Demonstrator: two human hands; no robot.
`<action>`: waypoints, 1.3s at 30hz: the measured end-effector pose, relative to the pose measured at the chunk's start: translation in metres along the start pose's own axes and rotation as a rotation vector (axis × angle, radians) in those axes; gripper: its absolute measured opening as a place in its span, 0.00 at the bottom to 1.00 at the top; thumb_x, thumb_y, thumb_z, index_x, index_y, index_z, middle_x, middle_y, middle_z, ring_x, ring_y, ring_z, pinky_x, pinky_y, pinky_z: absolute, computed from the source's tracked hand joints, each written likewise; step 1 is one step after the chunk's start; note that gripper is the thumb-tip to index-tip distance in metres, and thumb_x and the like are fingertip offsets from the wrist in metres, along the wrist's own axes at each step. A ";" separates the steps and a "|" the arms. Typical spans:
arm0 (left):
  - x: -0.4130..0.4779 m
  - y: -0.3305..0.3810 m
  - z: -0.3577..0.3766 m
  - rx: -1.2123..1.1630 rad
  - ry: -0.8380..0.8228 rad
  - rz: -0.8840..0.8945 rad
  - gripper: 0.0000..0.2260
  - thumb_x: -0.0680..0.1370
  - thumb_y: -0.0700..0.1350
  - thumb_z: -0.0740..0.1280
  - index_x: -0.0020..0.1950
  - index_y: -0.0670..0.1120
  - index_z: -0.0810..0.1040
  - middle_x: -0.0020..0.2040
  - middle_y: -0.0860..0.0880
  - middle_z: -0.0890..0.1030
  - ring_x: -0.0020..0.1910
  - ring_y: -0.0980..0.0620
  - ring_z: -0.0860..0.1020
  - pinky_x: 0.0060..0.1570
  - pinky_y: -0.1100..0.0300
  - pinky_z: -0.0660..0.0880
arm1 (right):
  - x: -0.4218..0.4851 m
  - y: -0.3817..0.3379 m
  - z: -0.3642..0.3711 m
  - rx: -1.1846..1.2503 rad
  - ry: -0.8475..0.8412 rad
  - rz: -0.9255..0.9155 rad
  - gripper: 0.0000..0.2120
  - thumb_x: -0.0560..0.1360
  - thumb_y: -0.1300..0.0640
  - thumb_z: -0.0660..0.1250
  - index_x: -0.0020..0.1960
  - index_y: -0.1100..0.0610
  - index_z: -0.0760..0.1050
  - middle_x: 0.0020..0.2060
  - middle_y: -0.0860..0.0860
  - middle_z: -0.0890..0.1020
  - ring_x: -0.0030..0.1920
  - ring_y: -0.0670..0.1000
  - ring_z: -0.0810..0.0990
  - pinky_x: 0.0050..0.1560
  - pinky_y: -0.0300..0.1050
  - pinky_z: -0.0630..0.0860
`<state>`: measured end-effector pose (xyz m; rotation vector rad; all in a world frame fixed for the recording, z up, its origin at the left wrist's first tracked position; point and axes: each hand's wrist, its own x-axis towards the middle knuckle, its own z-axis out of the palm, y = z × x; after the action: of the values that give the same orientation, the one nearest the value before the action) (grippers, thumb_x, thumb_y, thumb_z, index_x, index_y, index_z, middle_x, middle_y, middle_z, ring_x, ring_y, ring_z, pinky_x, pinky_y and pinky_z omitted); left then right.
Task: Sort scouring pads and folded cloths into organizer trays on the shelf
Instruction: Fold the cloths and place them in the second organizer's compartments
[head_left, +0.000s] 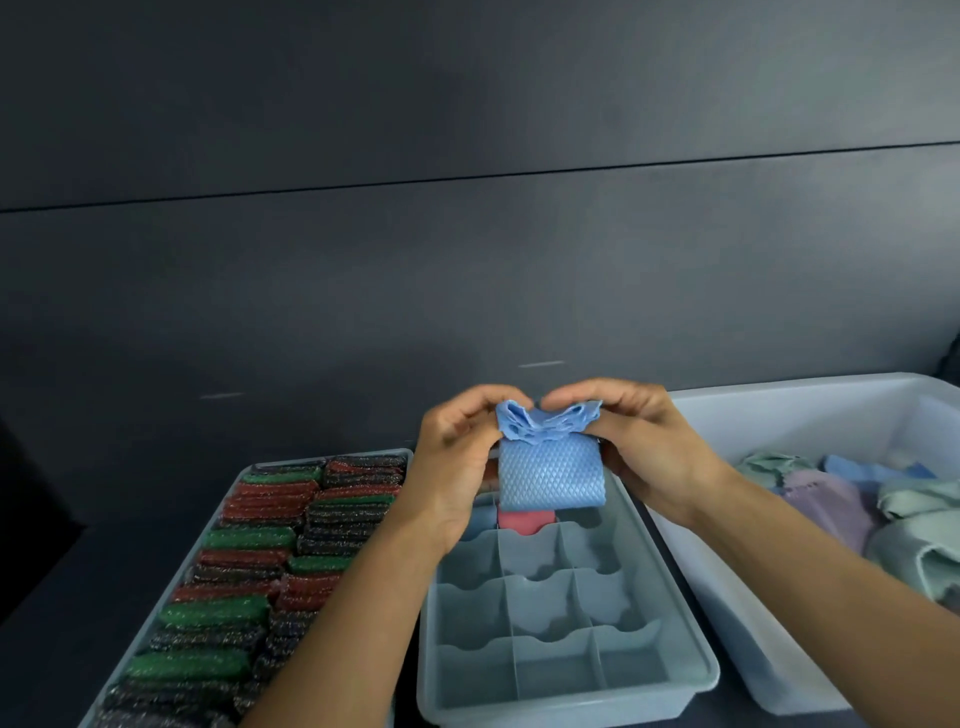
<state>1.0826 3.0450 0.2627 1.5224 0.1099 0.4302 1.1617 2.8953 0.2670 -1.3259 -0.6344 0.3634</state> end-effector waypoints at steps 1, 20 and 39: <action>0.000 0.001 0.000 -0.011 0.002 -0.022 0.16 0.80 0.38 0.61 0.39 0.53 0.82 0.37 0.53 0.82 0.34 0.57 0.79 0.29 0.61 0.73 | -0.001 -0.001 0.000 -0.044 0.004 -0.032 0.11 0.69 0.66 0.66 0.40 0.55 0.84 0.42 0.77 0.74 0.44 0.63 0.68 0.46 0.58 0.59; 0.000 -0.010 -0.002 0.053 -0.018 0.067 0.10 0.77 0.33 0.68 0.49 0.48 0.82 0.43 0.47 0.84 0.43 0.50 0.82 0.43 0.49 0.82 | -0.003 0.009 -0.008 -0.065 -0.056 0.064 0.07 0.75 0.67 0.66 0.52 0.60 0.79 0.32 0.59 0.79 0.24 0.51 0.75 0.35 0.47 0.68; 0.055 -0.047 0.005 0.330 -0.421 -0.217 0.18 0.72 0.31 0.72 0.60 0.42 0.77 0.50 0.41 0.83 0.46 0.47 0.80 0.46 0.50 0.77 | 0.022 0.016 -0.037 -0.663 -0.158 0.084 0.17 0.70 0.73 0.63 0.54 0.57 0.73 0.39 0.51 0.77 0.32 0.41 0.76 0.31 0.32 0.71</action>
<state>1.1446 3.0591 0.2275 1.8717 0.0141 -0.0927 1.2036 2.8826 0.2524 -1.9730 -0.8761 0.3398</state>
